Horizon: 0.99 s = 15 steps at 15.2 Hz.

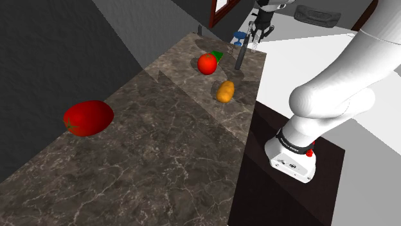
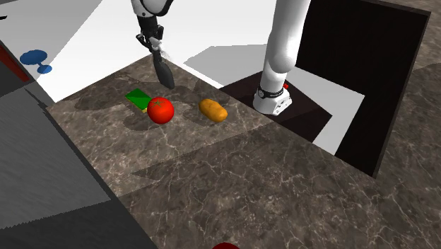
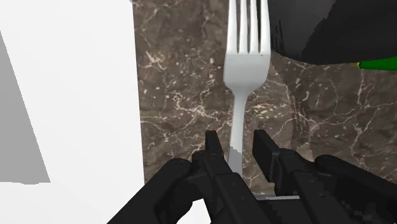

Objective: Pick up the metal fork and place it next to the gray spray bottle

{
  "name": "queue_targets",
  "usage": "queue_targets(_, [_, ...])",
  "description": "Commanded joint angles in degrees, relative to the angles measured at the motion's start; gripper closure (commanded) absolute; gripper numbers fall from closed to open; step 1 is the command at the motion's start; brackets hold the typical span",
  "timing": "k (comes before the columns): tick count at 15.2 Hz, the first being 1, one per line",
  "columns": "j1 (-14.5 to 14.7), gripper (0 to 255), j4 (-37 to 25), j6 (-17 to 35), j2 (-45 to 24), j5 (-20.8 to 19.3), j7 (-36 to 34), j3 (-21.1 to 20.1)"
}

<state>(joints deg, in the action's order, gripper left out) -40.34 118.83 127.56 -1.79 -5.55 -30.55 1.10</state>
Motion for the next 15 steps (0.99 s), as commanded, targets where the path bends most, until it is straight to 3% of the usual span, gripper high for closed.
queue_targets(1, [0.0,255,0.9,1.5,-0.6,-0.1,-0.2,0.0])
queue_targets(15, [-0.1,255,5.6,11.7,-6.1,-0.9,-1.3,0.2])
